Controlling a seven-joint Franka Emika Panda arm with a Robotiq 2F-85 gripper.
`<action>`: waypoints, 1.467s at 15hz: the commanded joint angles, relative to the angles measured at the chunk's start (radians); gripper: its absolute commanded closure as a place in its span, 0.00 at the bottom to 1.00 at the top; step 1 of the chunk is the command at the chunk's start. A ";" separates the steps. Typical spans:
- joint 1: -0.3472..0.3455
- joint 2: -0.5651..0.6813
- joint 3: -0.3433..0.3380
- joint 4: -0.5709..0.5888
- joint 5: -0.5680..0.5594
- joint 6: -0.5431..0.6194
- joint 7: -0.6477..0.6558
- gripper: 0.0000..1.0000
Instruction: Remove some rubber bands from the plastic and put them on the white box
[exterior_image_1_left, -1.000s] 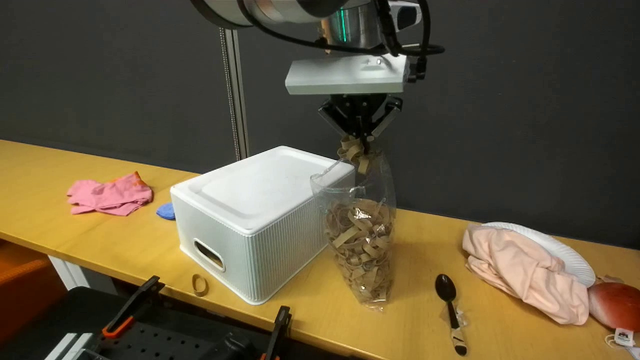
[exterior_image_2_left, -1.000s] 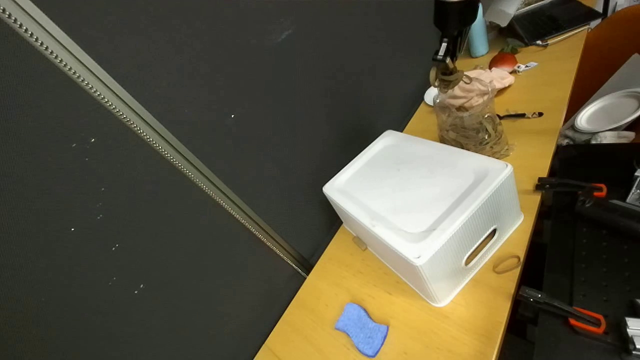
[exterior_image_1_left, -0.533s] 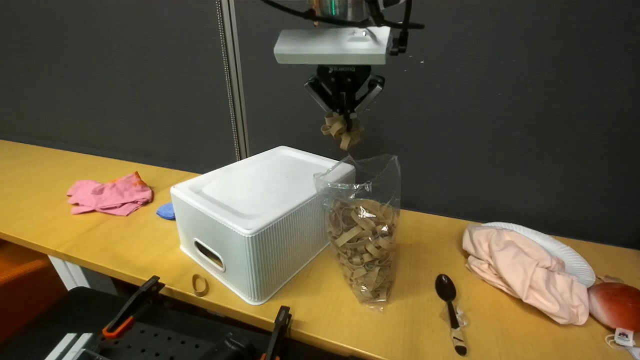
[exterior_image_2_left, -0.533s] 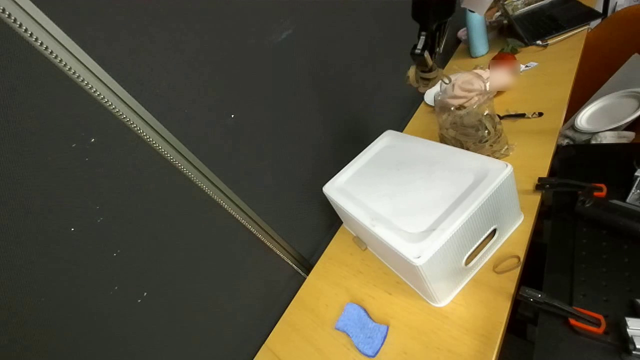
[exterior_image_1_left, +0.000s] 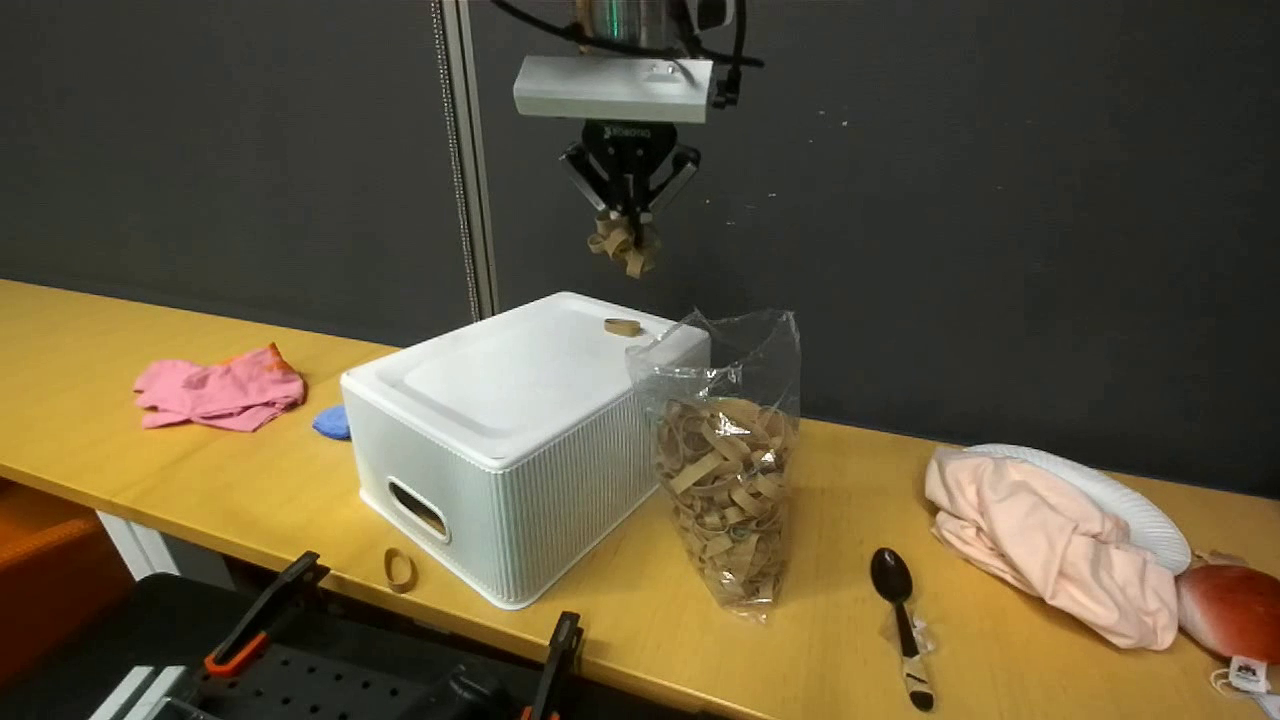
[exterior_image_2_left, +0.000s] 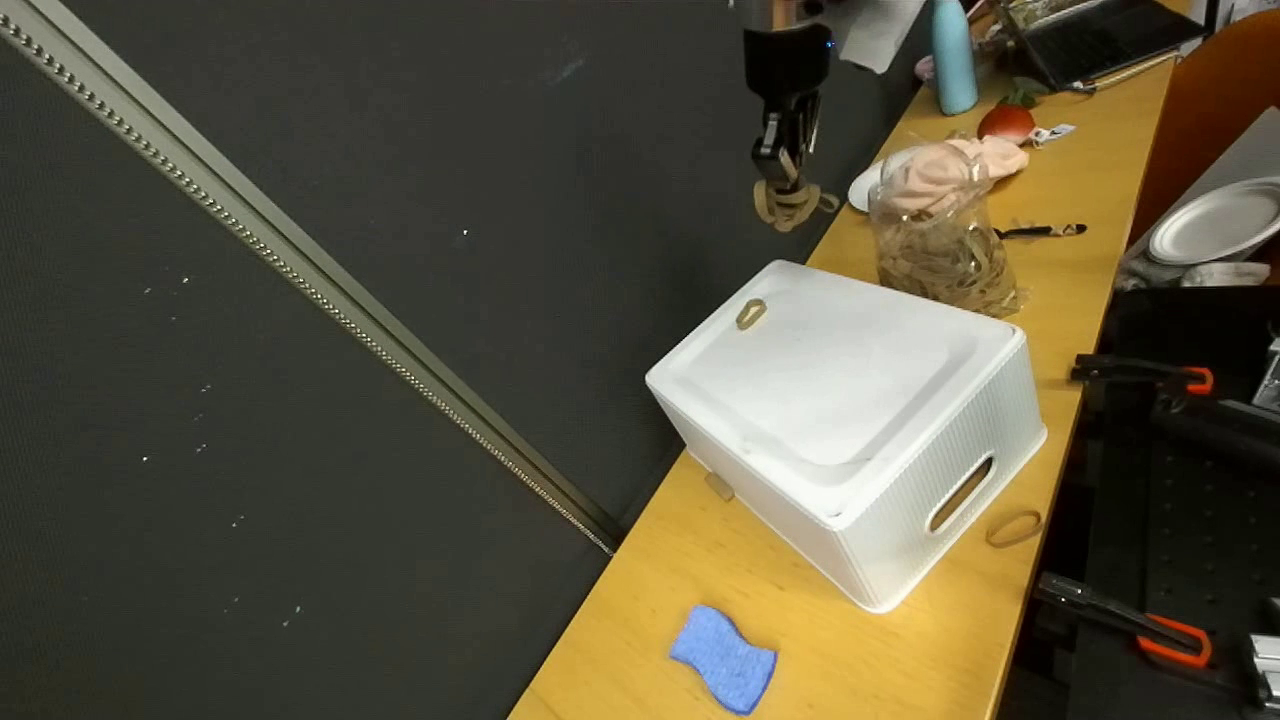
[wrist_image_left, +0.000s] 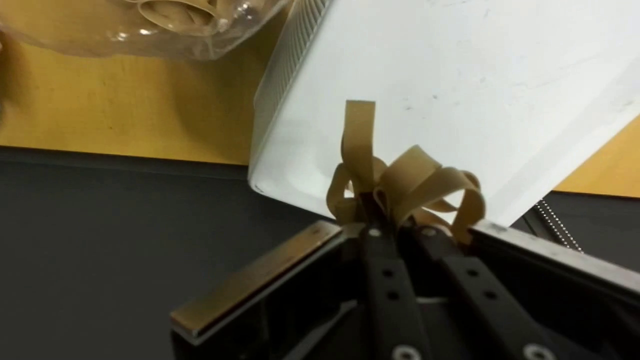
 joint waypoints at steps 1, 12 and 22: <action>-0.003 0.079 0.047 0.081 0.042 -0.050 -0.043 0.98; -0.009 0.136 0.128 0.078 0.041 -0.125 -0.060 0.98; -0.021 0.215 0.144 0.076 0.027 -0.094 -0.075 0.68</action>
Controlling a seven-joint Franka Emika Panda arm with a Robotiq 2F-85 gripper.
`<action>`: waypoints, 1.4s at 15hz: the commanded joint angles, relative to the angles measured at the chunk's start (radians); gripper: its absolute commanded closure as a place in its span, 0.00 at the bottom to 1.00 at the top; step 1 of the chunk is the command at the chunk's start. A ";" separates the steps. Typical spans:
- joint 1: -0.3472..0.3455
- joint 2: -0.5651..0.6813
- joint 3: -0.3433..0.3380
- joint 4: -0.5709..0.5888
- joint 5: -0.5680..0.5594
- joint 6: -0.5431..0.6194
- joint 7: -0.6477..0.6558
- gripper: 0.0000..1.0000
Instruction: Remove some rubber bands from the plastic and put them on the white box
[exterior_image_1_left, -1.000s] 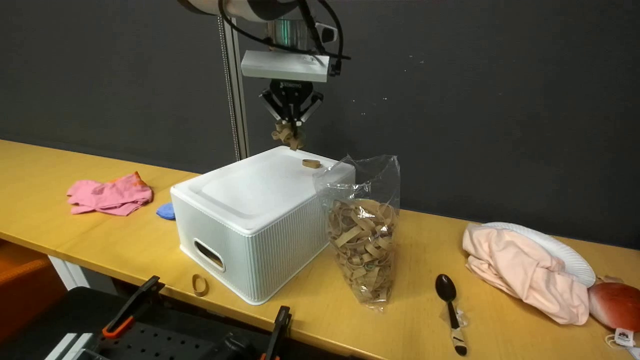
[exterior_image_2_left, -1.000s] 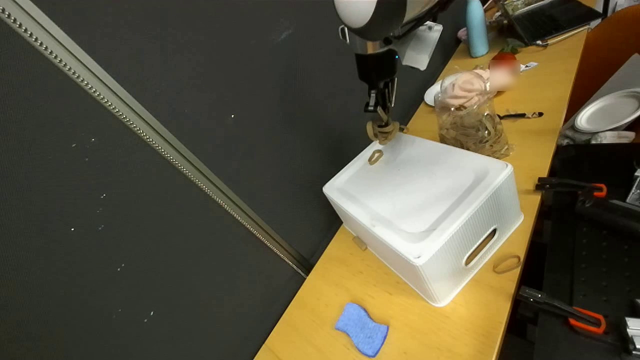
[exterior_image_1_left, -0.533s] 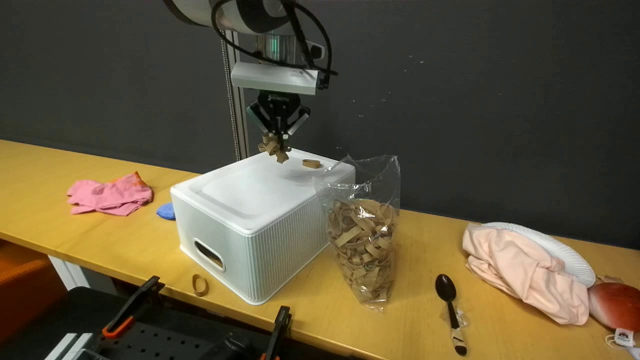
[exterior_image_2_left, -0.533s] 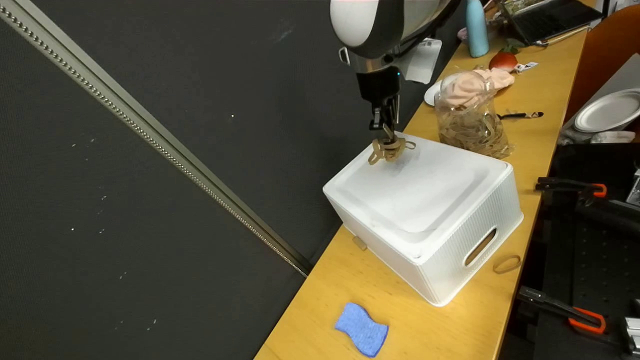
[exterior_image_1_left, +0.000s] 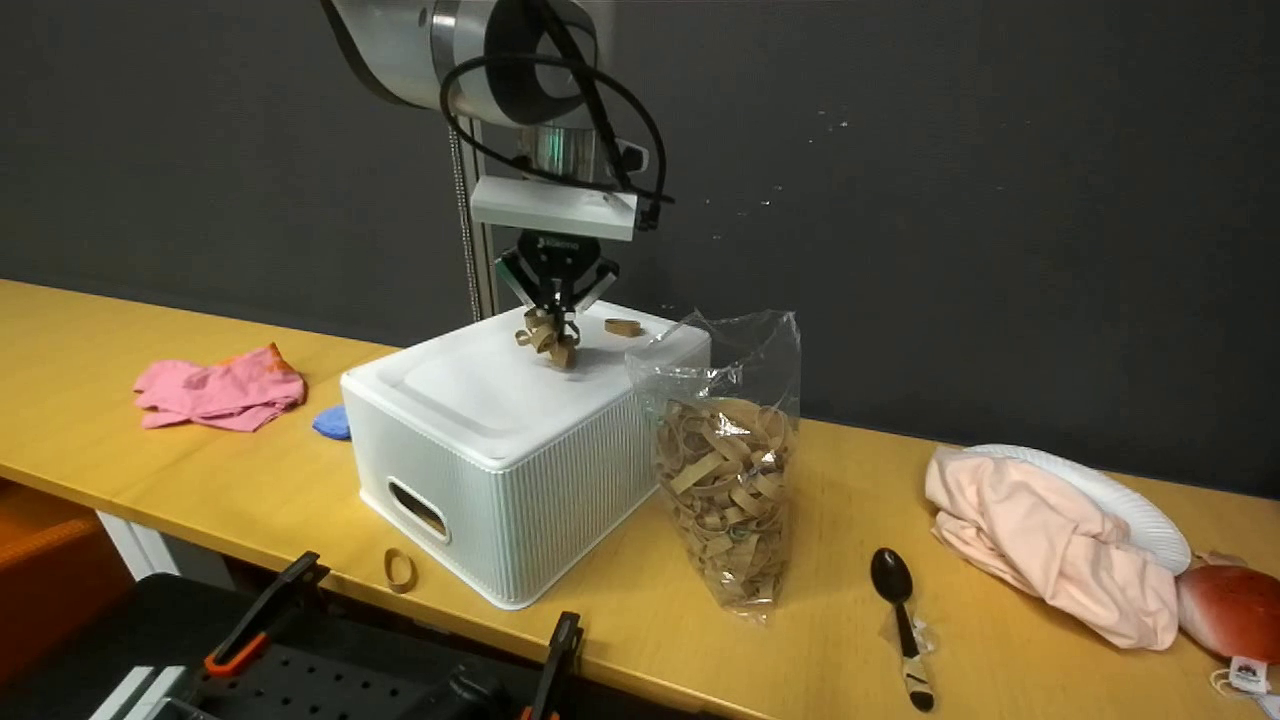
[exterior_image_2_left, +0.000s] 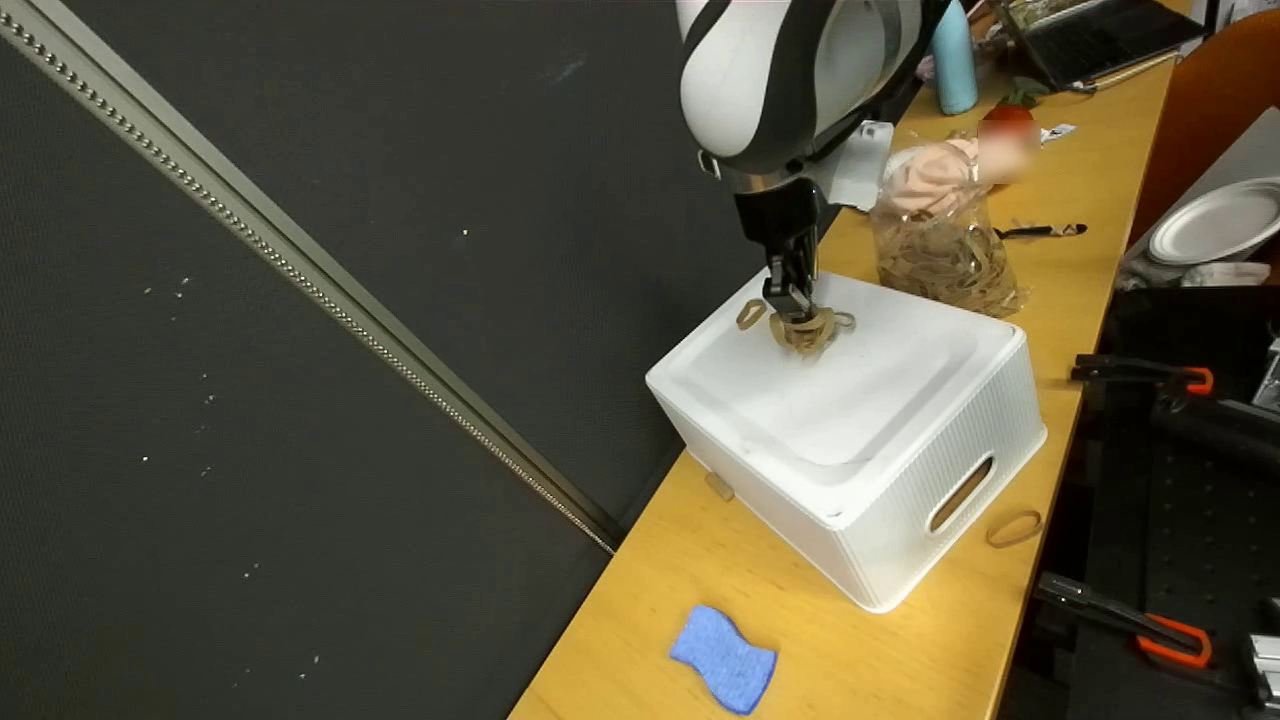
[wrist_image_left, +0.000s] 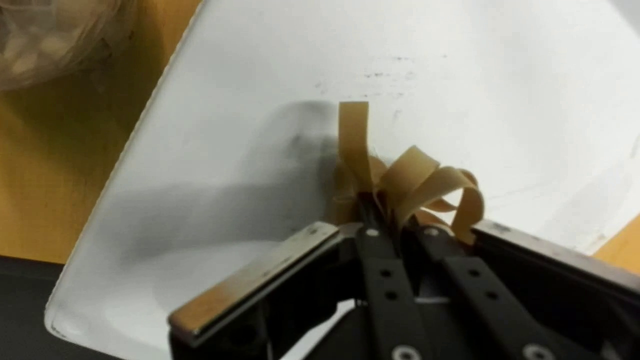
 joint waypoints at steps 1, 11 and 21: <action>-0.020 0.006 0.023 0.010 0.007 -0.001 -0.014 0.61; -0.031 -0.062 0.017 0.002 0.009 -0.018 -0.024 0.00; -0.068 -0.302 -0.070 -0.104 -0.047 -0.137 0.026 0.27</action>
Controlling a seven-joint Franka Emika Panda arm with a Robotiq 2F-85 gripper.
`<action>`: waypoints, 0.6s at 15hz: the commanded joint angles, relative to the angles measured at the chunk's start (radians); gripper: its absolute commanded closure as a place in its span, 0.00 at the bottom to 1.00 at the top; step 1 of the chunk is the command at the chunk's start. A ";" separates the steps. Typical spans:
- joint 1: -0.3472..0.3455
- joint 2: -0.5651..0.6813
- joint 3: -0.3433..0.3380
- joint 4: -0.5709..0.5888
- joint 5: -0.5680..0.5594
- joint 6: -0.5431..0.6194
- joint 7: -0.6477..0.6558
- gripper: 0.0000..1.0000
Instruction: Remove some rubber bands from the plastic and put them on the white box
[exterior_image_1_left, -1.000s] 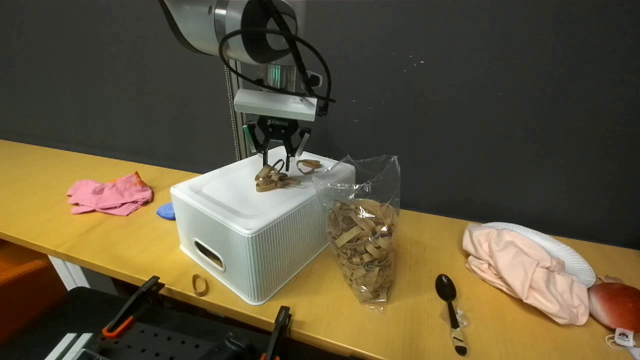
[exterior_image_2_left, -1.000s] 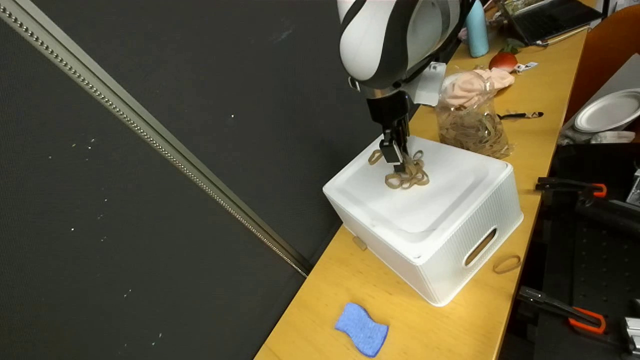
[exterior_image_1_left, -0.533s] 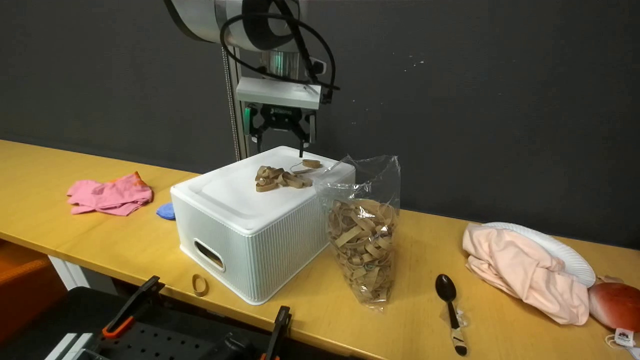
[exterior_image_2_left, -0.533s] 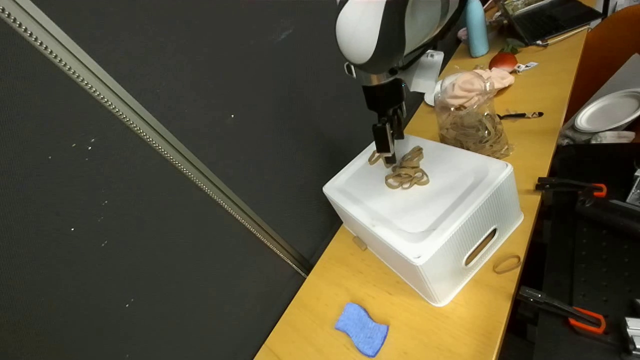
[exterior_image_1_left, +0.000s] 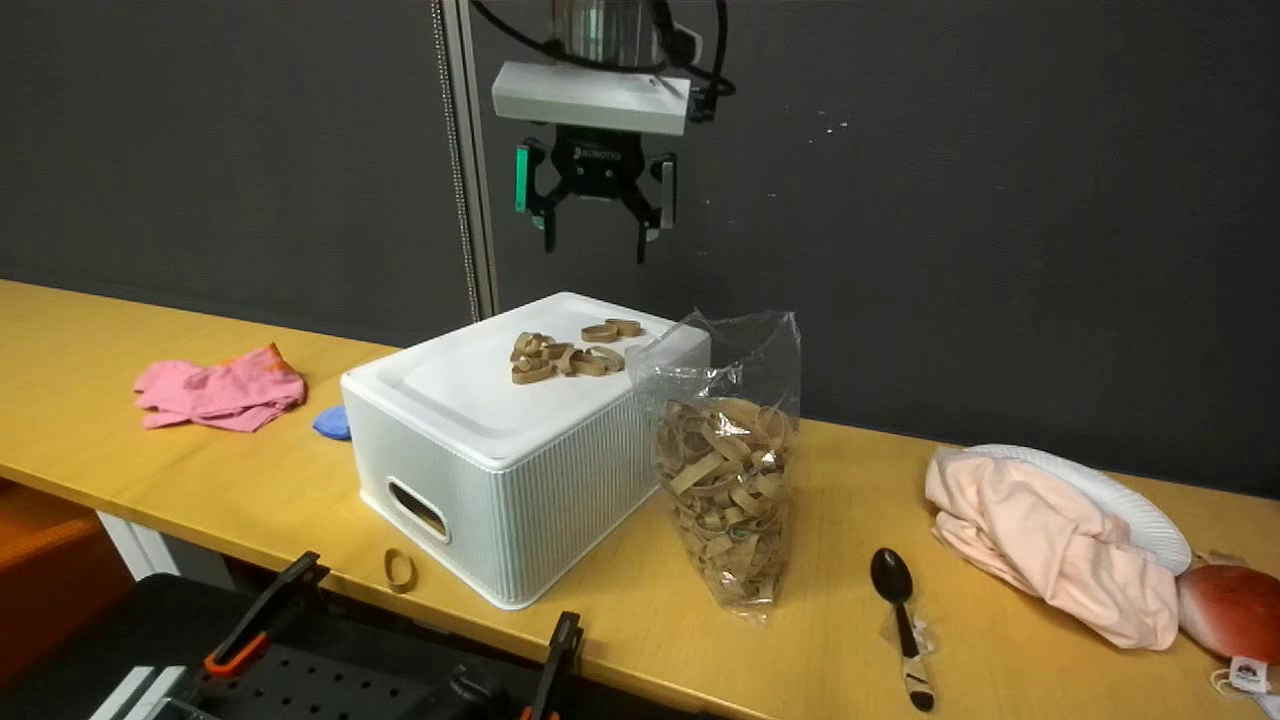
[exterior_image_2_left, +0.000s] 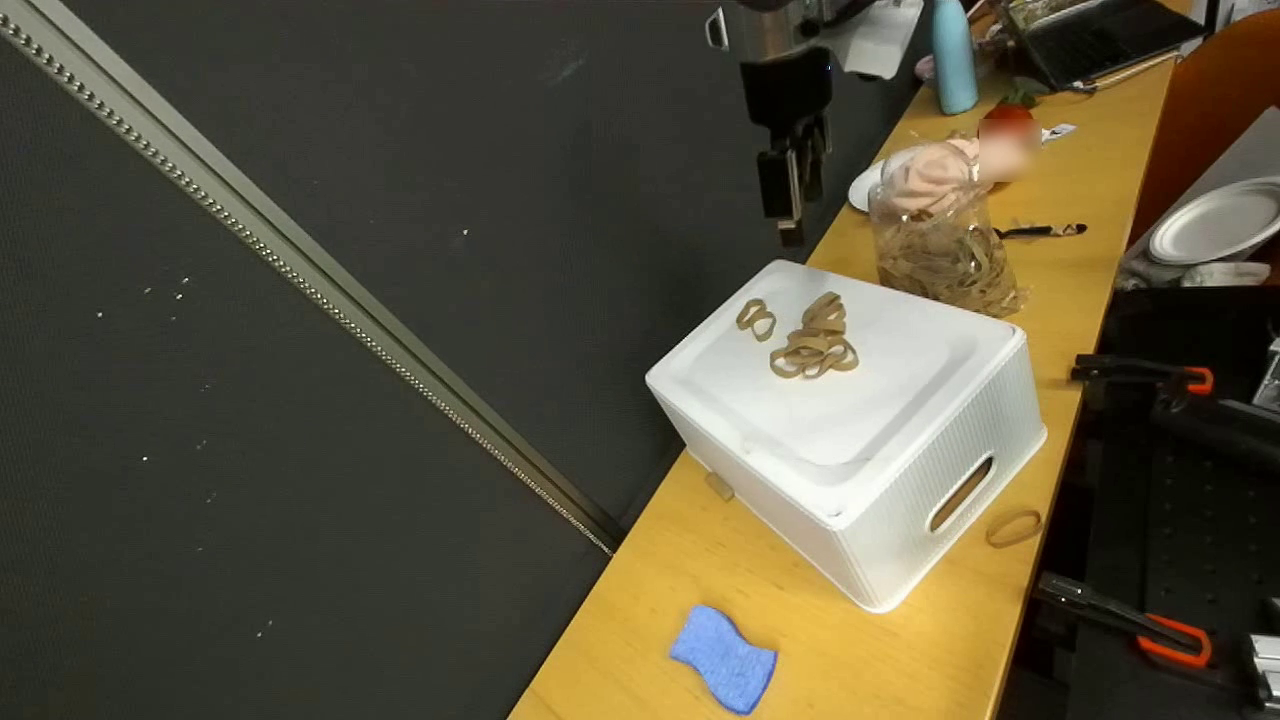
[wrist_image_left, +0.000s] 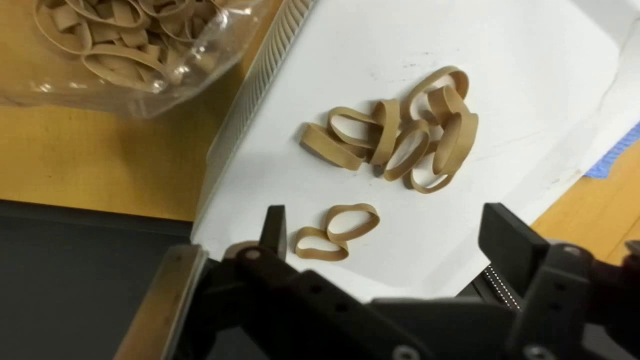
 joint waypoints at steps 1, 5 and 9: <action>-0.012 -0.125 -0.041 -0.088 -0.040 -0.054 0.026 0.27; -0.024 -0.152 -0.091 -0.130 -0.048 -0.038 0.016 0.53; -0.020 -0.107 -0.116 -0.127 -0.017 -0.007 0.011 0.82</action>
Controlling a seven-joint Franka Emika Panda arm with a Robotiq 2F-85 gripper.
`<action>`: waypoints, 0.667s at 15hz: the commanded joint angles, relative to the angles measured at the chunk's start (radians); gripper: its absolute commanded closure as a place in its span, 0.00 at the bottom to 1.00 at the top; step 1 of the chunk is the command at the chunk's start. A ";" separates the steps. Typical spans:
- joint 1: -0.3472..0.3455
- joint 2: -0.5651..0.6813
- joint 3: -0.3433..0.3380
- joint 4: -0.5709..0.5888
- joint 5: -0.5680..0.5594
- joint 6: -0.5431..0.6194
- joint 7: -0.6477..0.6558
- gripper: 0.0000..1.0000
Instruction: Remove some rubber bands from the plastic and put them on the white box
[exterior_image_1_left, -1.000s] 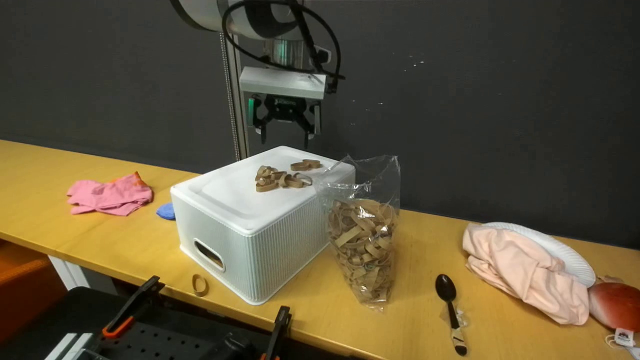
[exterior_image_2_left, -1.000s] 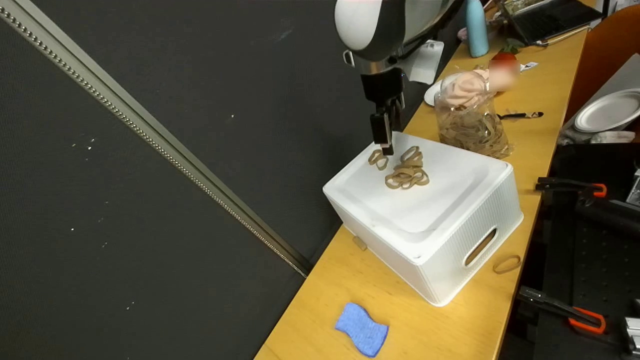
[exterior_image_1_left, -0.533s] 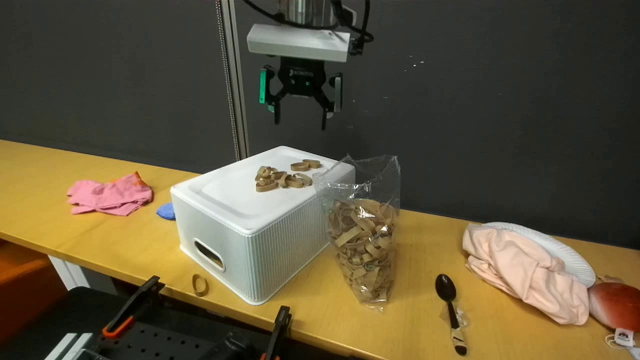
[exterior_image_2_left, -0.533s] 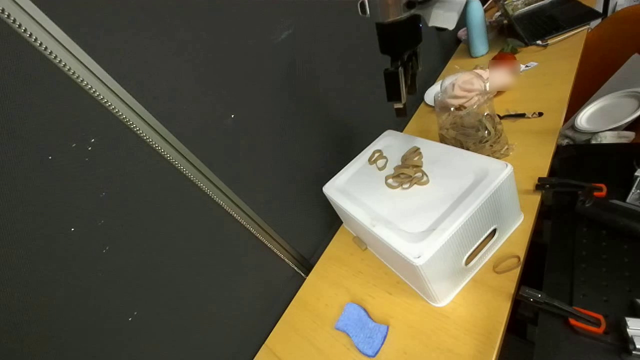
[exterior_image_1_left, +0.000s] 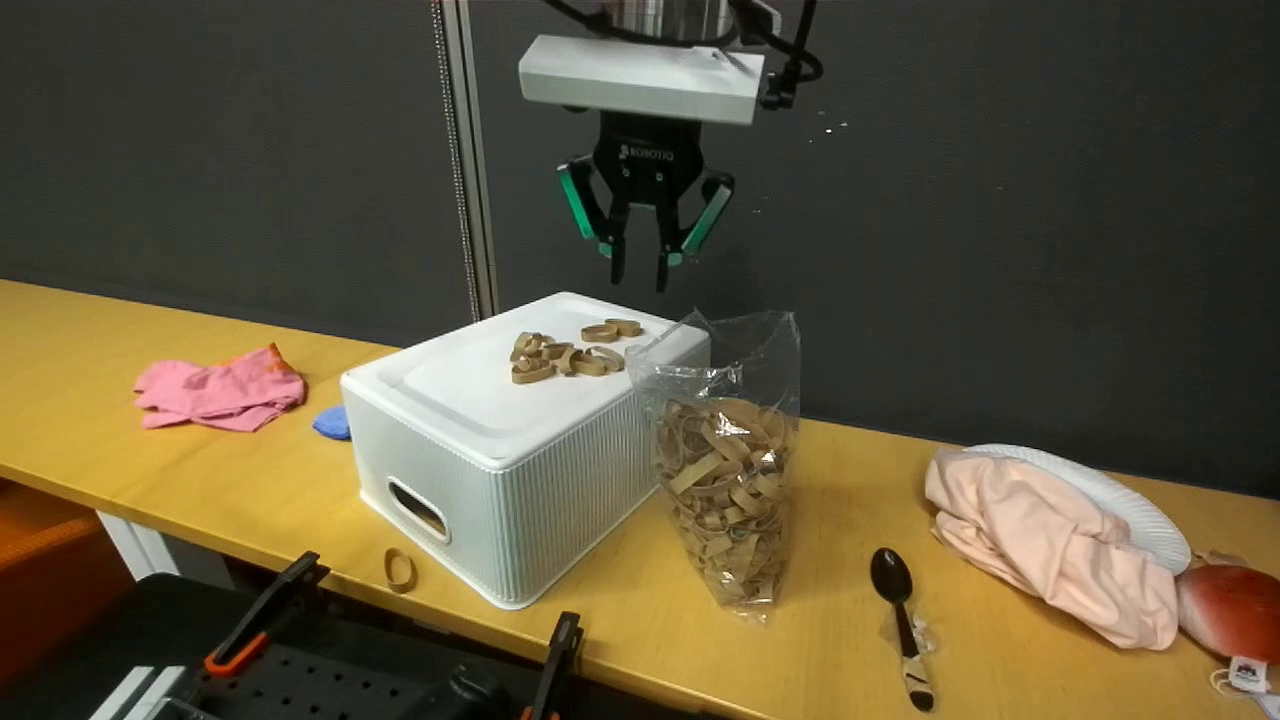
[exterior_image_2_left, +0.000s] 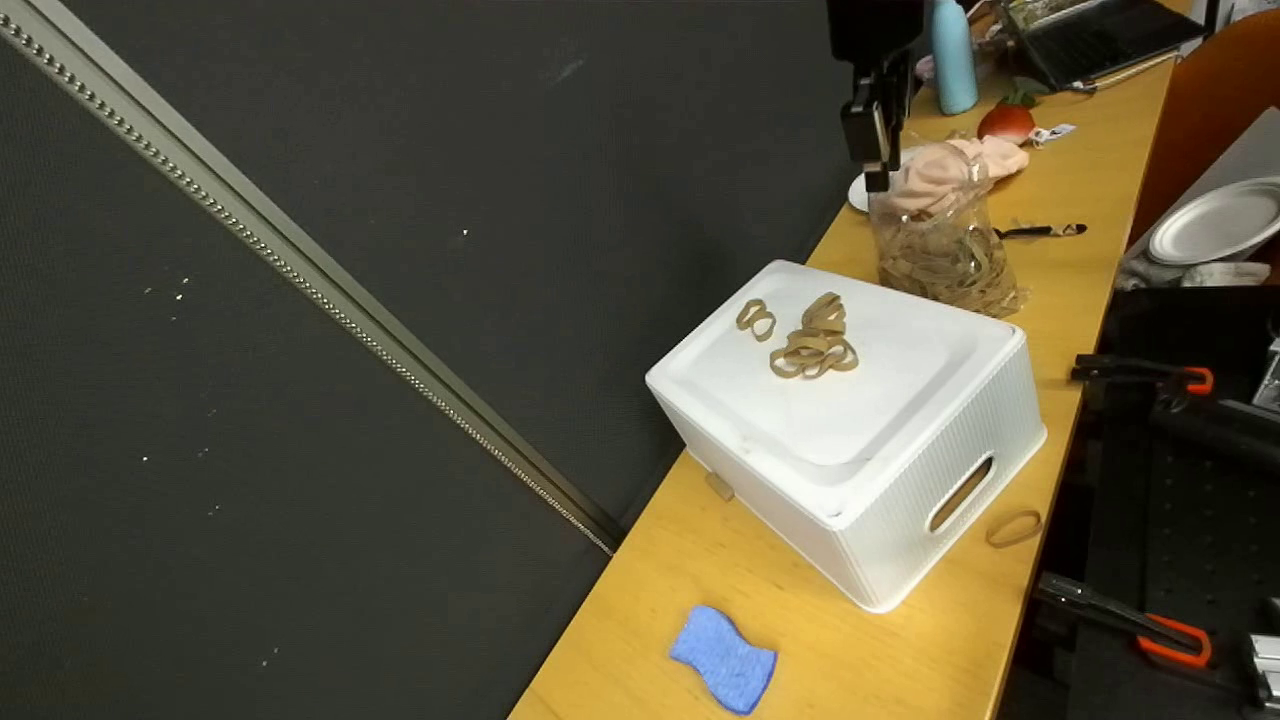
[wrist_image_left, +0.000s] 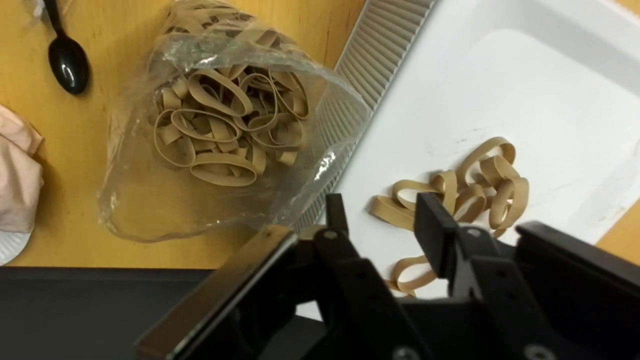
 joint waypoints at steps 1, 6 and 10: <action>0.006 0.028 -0.011 0.003 0.017 0.022 0.001 0.90; -0.008 0.062 -0.015 0.005 -0.005 0.026 0.031 0.89; -0.025 0.047 -0.022 -0.018 -0.009 0.029 0.043 0.86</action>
